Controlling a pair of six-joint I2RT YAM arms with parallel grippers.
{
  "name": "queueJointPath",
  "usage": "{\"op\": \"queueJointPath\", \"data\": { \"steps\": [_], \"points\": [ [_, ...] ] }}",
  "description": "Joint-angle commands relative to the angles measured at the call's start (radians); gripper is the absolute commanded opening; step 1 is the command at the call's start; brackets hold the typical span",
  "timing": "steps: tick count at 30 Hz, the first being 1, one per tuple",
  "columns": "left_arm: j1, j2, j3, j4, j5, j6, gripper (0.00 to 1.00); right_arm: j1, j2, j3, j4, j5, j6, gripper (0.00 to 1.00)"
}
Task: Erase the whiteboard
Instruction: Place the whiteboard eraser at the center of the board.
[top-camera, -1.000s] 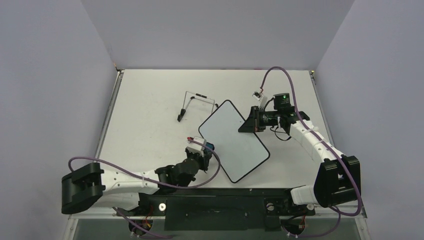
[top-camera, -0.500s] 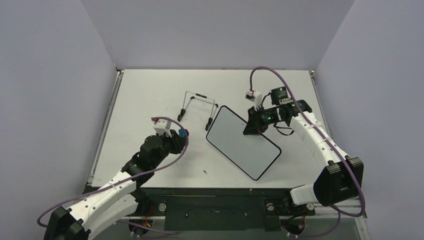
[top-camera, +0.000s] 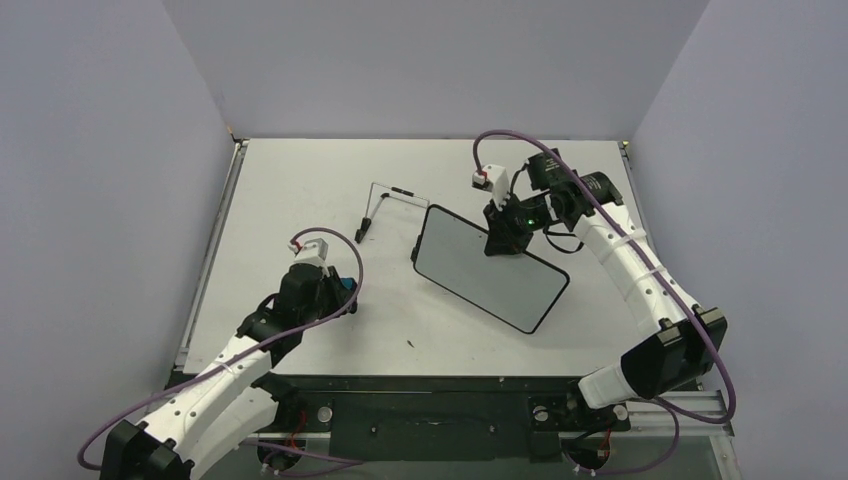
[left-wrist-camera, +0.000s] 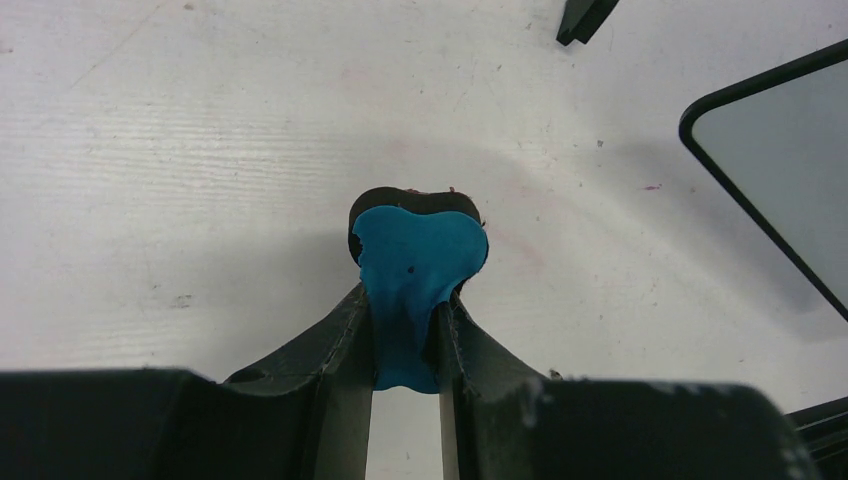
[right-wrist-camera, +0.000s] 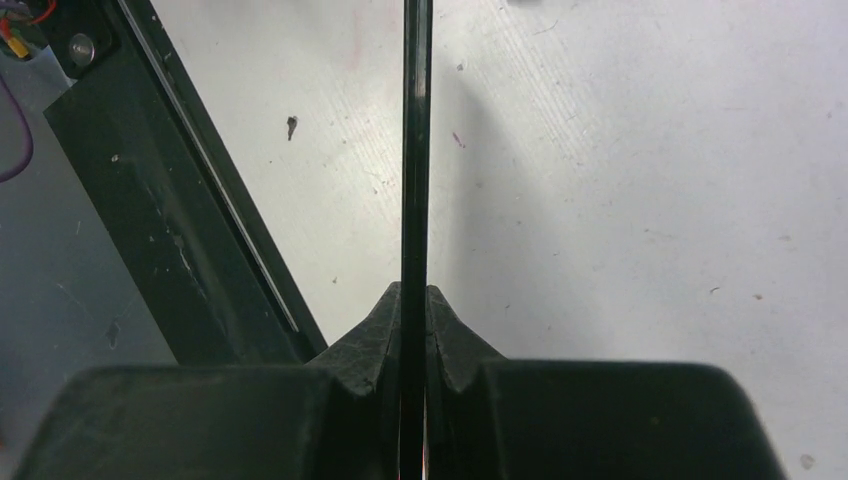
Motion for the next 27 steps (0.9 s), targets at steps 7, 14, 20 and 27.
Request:
{"op": "queueJointPath", "data": {
  "steps": [7,14,20,27],
  "points": [
    [0.003,0.005,-0.005,-0.063,-0.065,-0.077,0.00,0.022,0.090,0.245,-0.056,0.000,-0.031,0.00],
    [-0.001,0.013,-0.045,-0.040,-0.062,-0.110,0.00,0.026,0.146,0.359,-0.062,-0.005,0.003,0.00],
    [-0.005,0.029,-0.045,-0.039,-0.067,-0.107,0.00,0.036,0.194,0.433,-0.060,-0.021,0.025,0.00],
    [-0.010,0.076,-0.042,-0.022,-0.061,-0.103,0.00,0.051,0.234,0.501,-0.060,-0.022,0.039,0.00]
  ]
}}
